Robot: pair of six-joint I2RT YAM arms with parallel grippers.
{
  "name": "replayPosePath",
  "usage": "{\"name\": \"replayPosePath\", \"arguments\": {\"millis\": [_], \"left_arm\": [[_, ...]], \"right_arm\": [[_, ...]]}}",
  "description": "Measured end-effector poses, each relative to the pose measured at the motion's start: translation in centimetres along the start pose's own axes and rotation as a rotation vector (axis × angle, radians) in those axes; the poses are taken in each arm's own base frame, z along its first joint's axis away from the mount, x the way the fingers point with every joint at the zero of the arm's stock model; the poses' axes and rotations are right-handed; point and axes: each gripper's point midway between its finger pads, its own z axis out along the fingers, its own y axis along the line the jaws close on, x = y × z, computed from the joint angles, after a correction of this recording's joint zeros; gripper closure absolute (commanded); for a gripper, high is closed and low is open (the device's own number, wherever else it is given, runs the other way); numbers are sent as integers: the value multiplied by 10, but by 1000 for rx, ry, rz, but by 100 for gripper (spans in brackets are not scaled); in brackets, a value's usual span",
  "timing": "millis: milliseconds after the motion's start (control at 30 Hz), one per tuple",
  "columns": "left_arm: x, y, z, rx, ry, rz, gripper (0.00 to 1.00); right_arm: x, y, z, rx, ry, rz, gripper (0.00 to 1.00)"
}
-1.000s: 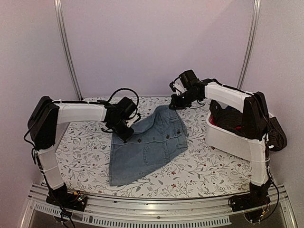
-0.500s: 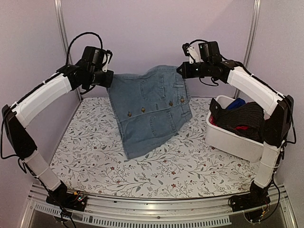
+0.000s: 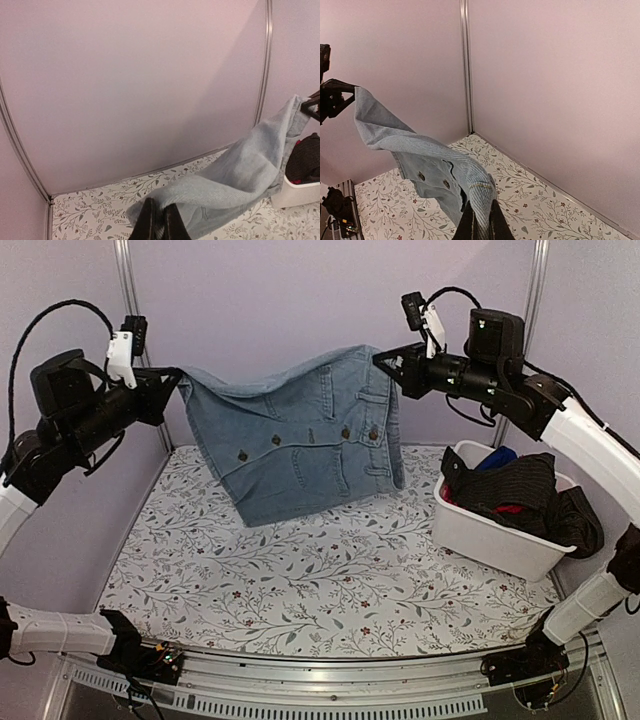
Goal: Fold and stack the mixed laundry pile
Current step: Flatten out the crumpled skirt at the center of the board, then adjust the flattened skirt at the center of the board.
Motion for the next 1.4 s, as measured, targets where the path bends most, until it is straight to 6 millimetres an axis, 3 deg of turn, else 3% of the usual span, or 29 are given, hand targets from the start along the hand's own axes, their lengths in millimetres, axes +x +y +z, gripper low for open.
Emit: {"name": "replayPosePath", "arguments": {"millis": [133,200,300,367,433,500,533,633,700,767,867,933,1000,1133,1267,1400], "left_arm": [[-36,-2,-31,54,-119,-52,100],[-52,-1,-34,53,-145,-71,100],[-57,6,-17,-4,-116,-80,100],[-43,15,8,-64,-52,-80,100],[-15,34,42,-131,45,-85,100],[24,62,76,-205,149,-99,100],[48,78,92,-241,204,-109,94],[117,117,126,-311,358,-149,57],[159,146,149,-366,454,-200,40],[192,176,171,-437,543,-250,33],[234,203,188,-512,624,-294,19],[259,200,179,-514,692,-299,16],[269,189,169,-488,725,-297,16],[269,156,147,-383,738,-308,18],[271,119,139,-242,735,-339,25],[301,75,136,-114,812,-358,28]], "right_arm": [[-32,33,-32,-86,-80,-14,100],[-43,36,-42,-95,-109,-12,100],[-52,33,-42,-83,-130,-1,100],[-46,27,-29,-65,-115,10,100],[-29,14,-5,-30,-72,36,98],[3,-9,31,31,3,71,69],[20,-19,47,60,41,89,58],[83,-66,100,190,178,145,23],[118,-97,124,266,258,182,18],[141,-125,141,324,311,221,16],[168,-153,146,363,375,268,16],[189,-156,137,346,430,298,18],[214,-148,120,312,498,336,20],[260,-102,89,182,634,411,29],[281,-54,81,37,706,438,39],[287,-14,82,-83,743,430,45]]}}
